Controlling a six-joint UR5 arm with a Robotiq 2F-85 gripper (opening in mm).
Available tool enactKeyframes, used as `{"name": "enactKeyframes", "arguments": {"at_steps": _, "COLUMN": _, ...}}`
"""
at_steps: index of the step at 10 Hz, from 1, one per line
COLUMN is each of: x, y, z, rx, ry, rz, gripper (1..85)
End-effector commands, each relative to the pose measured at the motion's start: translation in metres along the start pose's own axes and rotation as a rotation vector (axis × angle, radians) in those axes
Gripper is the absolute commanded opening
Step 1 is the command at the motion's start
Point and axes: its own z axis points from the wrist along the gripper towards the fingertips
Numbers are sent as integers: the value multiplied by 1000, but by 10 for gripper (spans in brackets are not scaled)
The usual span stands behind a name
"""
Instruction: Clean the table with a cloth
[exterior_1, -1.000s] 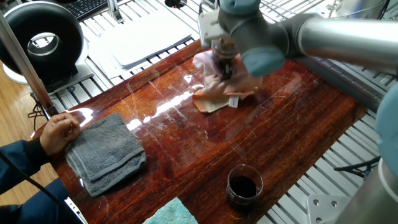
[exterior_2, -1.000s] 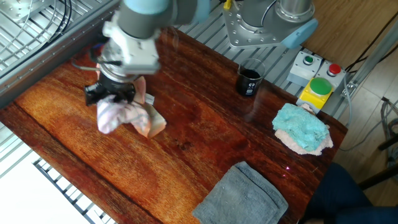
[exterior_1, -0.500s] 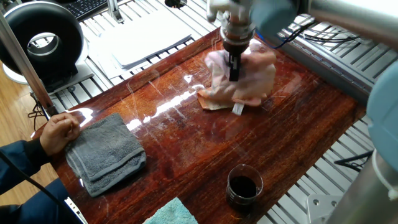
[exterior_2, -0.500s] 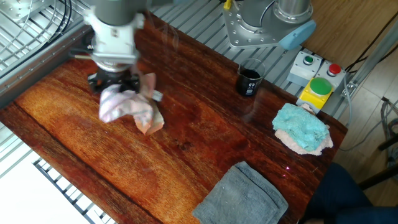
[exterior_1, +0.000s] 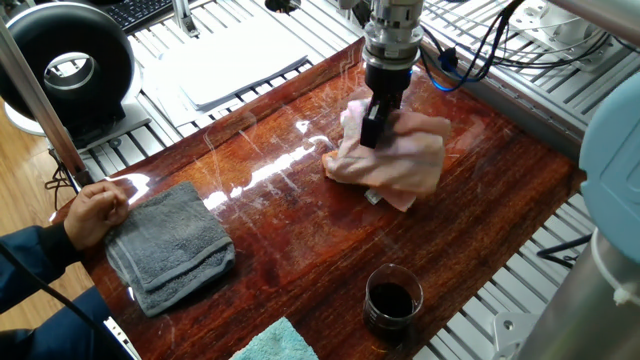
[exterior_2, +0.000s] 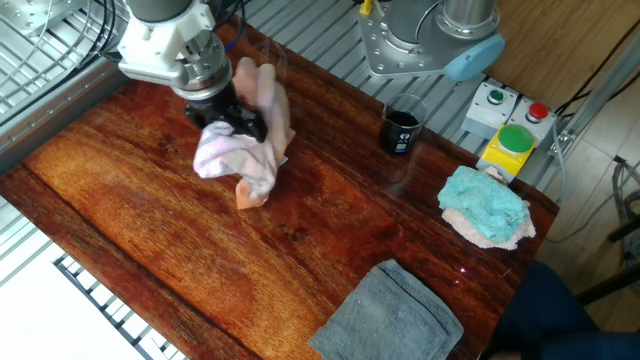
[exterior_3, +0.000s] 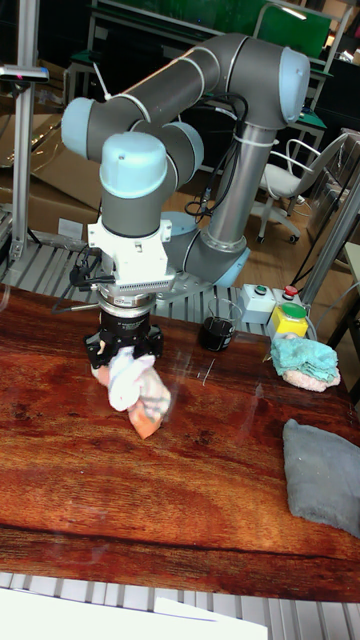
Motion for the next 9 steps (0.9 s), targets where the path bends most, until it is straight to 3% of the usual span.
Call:
{"name": "enactKeyframes", "arguments": {"at_steps": 1, "x": 0, "y": 21, "z": -3, "rx": -90, "ry": -1, "rz": 1, "gripper": 673}}
{"name": "enactKeyframes", "arguments": {"at_steps": 3, "x": 0, "y": 28, "z": -3, "rx": -116, "ry": 2, "rz": 47, "gripper": 693}}
{"name": "enactKeyframes", "arguments": {"at_steps": 4, "x": 10, "y": 31, "z": -6, "rx": -118, "ry": 32, "rz": 105, "gripper": 687}}
{"name": "enactKeyframes", "arguments": {"at_steps": 6, "x": 38, "y": 25, "z": -9, "rx": -74, "ry": 126, "rz": 196, "gripper": 637}}
{"name": "enactKeyframes", "arguments": {"at_steps": 9, "x": 71, "y": 14, "z": -17, "rx": 3, "ry": 216, "rz": 292, "gripper": 593}}
